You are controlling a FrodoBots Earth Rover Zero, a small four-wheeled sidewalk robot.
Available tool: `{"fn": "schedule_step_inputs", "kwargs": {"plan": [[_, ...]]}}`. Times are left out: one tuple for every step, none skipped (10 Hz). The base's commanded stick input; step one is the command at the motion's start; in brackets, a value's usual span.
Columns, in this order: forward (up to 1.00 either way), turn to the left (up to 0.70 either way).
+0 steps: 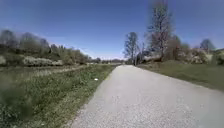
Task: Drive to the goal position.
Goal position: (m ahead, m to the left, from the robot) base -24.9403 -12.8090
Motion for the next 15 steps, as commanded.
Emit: {"fn": "schedule_step_inputs", "kwargs": {"plan": [[0.0, -0.41], [0.0, -0.45], [0.0, -0.45], [0.0, -0.45], [0.0, -0.45], [0.0, -0.45], [0.0, -0.45], [0.0, -0.45], [0.0, -0.45], [0.0, -0.45], [0.0, -0.45], [0.0, -0.45], [0.0, -0.45], [0.0, -0.45], [0.0, -0.45]]}}
